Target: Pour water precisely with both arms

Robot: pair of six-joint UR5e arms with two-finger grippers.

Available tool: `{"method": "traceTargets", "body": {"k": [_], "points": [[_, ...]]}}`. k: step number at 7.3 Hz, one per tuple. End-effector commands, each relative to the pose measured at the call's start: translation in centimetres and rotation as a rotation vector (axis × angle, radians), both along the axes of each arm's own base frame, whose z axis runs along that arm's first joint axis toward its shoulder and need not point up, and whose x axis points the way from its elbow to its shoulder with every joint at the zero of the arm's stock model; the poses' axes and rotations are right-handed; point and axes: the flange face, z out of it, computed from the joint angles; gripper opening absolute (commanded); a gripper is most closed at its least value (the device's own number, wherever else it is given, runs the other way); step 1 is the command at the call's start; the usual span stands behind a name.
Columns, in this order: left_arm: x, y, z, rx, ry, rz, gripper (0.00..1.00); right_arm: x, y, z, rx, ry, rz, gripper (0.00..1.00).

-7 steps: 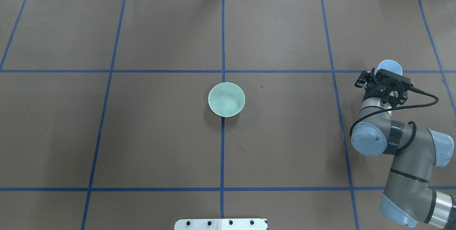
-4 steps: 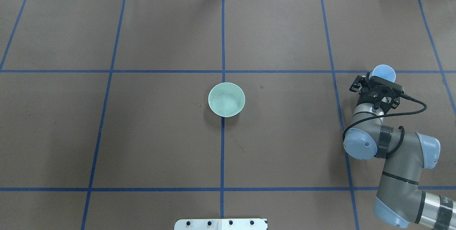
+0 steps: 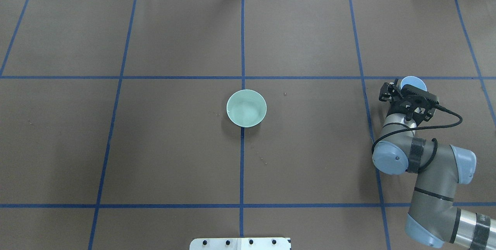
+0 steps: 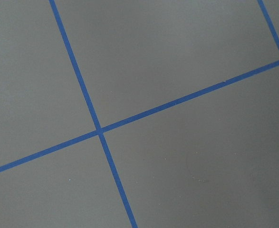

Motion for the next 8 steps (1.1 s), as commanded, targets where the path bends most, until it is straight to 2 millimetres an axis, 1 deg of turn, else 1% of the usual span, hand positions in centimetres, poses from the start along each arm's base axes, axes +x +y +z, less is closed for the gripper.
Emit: {"method": "traceTargets", "body": {"k": [1, 2, 3, 6, 7, 8], "points": [[0.0, 0.0, 0.0, 0.0, 0.0, 0.0, 1.0, 0.0, 0.0, -0.2, 0.007, -0.003, 0.003, 0.99], [-0.1, 0.0, 0.0, 0.0, 0.0, -0.002, 1.0, 0.4, 0.0, -0.3, 0.016, 0.003, 0.006, 0.99], [-0.1, 0.0, -0.2, 0.005, 0.001, -0.001, 1.0, 0.6, -0.1, -1.3, 0.03, -0.008, 0.007, 0.99], [-0.1, 0.1, -0.1, 0.003, 0.001, 0.0, 1.0, 2.1, 0.1, -1.3, 0.064, 0.016, 0.024, 0.99], [-0.1, 0.1, -0.1, 0.002, 0.001, -0.001, 1.0, 3.1, 0.3, -2.0, 0.079, 0.01, 0.029, 0.99], [-0.1, 0.0, -0.2, 0.003, 0.001, -0.001, 1.0, 3.9, -0.1, -3.2, 0.091, 0.002, 0.038, 0.99]]}}
